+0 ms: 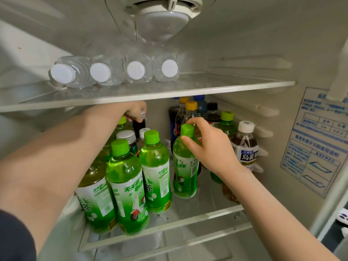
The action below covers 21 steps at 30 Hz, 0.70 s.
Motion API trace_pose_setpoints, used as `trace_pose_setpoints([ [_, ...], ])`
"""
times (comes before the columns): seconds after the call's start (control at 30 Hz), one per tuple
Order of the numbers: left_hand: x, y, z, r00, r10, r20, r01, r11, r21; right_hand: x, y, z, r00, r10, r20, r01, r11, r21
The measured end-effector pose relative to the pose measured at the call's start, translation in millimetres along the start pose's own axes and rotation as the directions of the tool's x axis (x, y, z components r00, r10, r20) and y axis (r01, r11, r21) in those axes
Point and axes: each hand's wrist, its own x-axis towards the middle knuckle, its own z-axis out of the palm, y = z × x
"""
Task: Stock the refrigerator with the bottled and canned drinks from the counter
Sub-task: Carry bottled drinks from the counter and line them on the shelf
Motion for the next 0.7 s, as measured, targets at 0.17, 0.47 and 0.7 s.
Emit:
trace_pose_setpoints([
  [0.17,4,-21,-2,0.999,-0.014,0.047,0.013,0.999,0.035,4,-5,11,0.996,-0.011,-0.091,0.000,0.993,-0.118],
  [0.47,22,-1,-1,0.989,0.033,-0.144,-0.035,0.999,-0.011,0,-1,11,0.989,0.062,-0.133,-0.066,0.997,-0.026],
  [0.7,15,-3,-6,0.987,0.006,-0.161,-0.030,0.989,-0.146,-14,0,7,0.980,0.044,-0.194,-0.047,0.999,-0.015],
])
